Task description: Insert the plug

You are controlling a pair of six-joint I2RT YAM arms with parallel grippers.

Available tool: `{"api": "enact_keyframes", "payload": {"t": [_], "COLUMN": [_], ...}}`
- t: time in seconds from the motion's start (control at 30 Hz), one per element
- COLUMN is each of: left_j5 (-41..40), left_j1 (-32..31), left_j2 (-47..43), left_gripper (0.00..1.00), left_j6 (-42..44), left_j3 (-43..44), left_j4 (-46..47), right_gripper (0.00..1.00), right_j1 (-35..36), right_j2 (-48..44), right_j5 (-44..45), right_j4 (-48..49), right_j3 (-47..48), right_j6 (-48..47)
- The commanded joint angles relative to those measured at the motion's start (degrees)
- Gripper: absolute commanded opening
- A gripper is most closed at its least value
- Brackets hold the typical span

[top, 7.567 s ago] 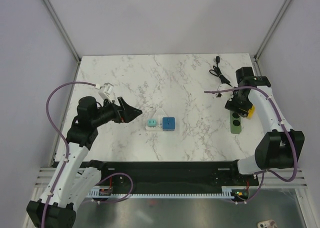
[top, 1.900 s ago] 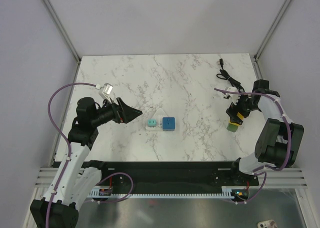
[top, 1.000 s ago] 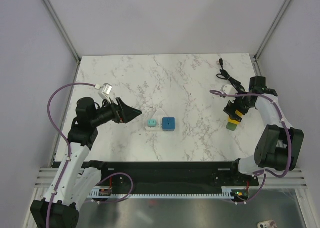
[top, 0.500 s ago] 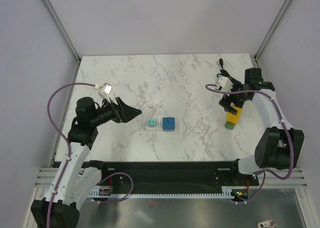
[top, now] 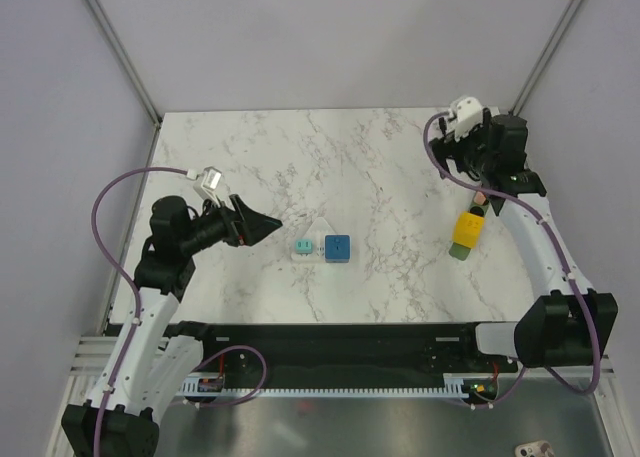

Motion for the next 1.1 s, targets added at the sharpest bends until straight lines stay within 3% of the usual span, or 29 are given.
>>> {"api": "enact_keyframes", "payload": {"t": [0.0, 0.07, 0.13, 0.2, 0.23, 0.3, 0.33, 0.37, 0.4, 0.57, 0.63, 0.67, 0.73, 0.77, 0.8, 0.83, 0.93, 1.07], "left_j5": [-1.4, -2.28, -3.68, -4.47, -5.09, -5.44, -5.53, -5.27, -5.09, -5.18, -3.69, -3.25, -2.72, -2.98, -3.85, -4.3, -5.27, -5.36], "left_j1": [0.26, 0.35, 0.26, 0.26, 0.26, 0.26, 0.26, 0.26, 0.26, 0.26, 0.26, 0.17, 0.17, 0.17, 0.17, 0.17, 0.17, 0.17], "left_j2": [-1.22, -1.13, -1.13, -0.69, -0.6, -0.07, 0.45, 0.72, 0.98, 1.59, 2.47, 2.82, 3.88, 4.14, 4.15, 4.23, 4.23, 3.18], "left_gripper": [1.0, 1.0, 1.0, 1.0, 1.0, 1.0, 1.0, 1.0, 1.0, 1.0, 1.0, 1.0, 1.0, 1.0, 1.0, 1.0, 1.0, 1.0], "left_j6": [1.67, 1.75, 2.37, 3.42, 3.77, 4.21, 4.22, 4.13, 4.04, 4.56, 4.83, 5.01, 5.27, 5.71, 5.8, 5.97, 5.89, 5.71], "left_j3": [1.57, 1.75, 1.93, 2.71, 2.98, 3.51, 3.86, 3.95, 3.95, 4.82, 5.44, 5.53, 5.18, 4.83, 4.57, 3.95, 4.12, 3.33], "left_j4": [0.03, 0.03, -0.23, -0.76, -1.11, -1.46, -1.37, -1.46, -1.2, -0.23, -0.32, -0.84, -1.11, -1.28, -1.46, -1.46, -2.43, -2.6], "right_gripper": [0.98, 0.98, 0.98, 0.98, 0.98, 0.98, 0.98, 0.98, 0.98, 0.96, 0.87, 0.73, 0.6, 0.33, 0.13, 0.0, 0.0, 0.0], "right_j1": [1.77, 1.68, 1.59, 1.59, 0.98, -2.0, -4.71, -5.61, -5.88, -5.0, -4.91, -4.91, -5.0, -5.09, -5.0, -5.0, -5.0, -4.91], "right_j2": [-2.14, -0.04, 1.29, 1.9, 2.78, 4.44, 4.89, 5.33, 5.6, 0.51, -1.87, -2.13, -1.79, -1.79, -1.87, -1.79, -1.44, 0.15], "right_j5": [26.69, 29.25, 23.5, 17.67, 8.43, 1.53, -3.13, -6.66, -8.09, 6.55, 12.6, 20.38, 27.12, 29.32, 29.69, 29.95, 29.0, 27.5], "right_j4": [16.61, 5.35, -2.86, -0.44, 1.15, 2.13, 5.44, 14.35, 16.18, 0.41, -5.74, -14.39, -22.09, -26.39, -28.26, -29.93, -36.34, -37.94], "right_j3": [3.59, 10.72, 17.25, 16.66, 16.3, 14.64, 12.89, 8.87, 7.96, 9.89, 10.84, 12.76, 14.97, 15.07, 14.63, 14.1, 10.6, 8.04], "right_j6": [51.53, 60.55, 65.04, 67.07, 67.87, 74.52, 81.69, 84.72, 86.57, 74.4, 71.23, 69.56, 67.36, 66.21, 64.38, 64.01, 63.48, 61.37]}}
